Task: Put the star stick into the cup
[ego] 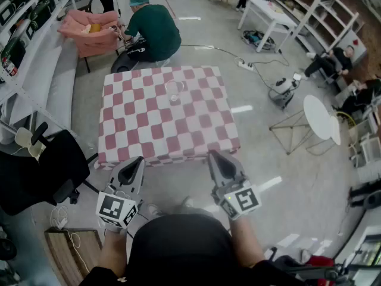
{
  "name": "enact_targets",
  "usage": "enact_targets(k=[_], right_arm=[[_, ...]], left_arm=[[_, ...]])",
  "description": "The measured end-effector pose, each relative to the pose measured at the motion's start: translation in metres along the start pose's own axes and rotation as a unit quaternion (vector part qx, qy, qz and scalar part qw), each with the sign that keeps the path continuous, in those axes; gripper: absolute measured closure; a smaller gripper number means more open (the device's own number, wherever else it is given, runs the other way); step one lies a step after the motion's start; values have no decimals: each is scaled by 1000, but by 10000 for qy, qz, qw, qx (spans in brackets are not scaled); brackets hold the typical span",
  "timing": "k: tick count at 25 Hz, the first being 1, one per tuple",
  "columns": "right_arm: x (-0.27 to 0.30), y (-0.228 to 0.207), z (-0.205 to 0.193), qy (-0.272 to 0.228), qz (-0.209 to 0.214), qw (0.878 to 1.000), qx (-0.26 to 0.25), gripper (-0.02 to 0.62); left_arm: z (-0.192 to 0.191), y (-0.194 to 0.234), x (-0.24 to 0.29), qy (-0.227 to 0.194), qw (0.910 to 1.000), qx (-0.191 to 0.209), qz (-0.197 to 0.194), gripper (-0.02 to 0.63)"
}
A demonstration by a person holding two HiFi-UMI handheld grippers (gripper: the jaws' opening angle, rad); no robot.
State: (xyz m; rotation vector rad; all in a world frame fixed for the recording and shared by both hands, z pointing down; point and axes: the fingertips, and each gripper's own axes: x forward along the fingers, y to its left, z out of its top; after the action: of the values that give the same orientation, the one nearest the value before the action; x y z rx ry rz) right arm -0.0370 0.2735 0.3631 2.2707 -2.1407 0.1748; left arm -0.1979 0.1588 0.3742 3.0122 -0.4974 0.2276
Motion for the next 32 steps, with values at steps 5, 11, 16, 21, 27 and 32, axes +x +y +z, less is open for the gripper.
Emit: enact_targets(k=[5,11,16,21,27,32], right_arm=[[-8,-19,4,-188,57,9997,158,571],[-20,-40,3,-245,220,9985,430,569],[-27,-59,-3,-221,397,9981,419,570],[-26,-75,-4,-262,445,9975,472,569],[-15,-76,-8,-192,536,9969,535,569],[6,-83,-11,-120,476,9973,545,569]], left_arm=[[-4,-20,10,94,9999,17,69,566],[-5,-36,18,182,9988,78,438,566],[-8,-46,23,224,9971,117,712,566],[-14,-47,20,292,9954,-4,916,566],[-18,-40,31,343,9951,-74,922,566],[-21,-25,53,348,9965,-186,734,566]])
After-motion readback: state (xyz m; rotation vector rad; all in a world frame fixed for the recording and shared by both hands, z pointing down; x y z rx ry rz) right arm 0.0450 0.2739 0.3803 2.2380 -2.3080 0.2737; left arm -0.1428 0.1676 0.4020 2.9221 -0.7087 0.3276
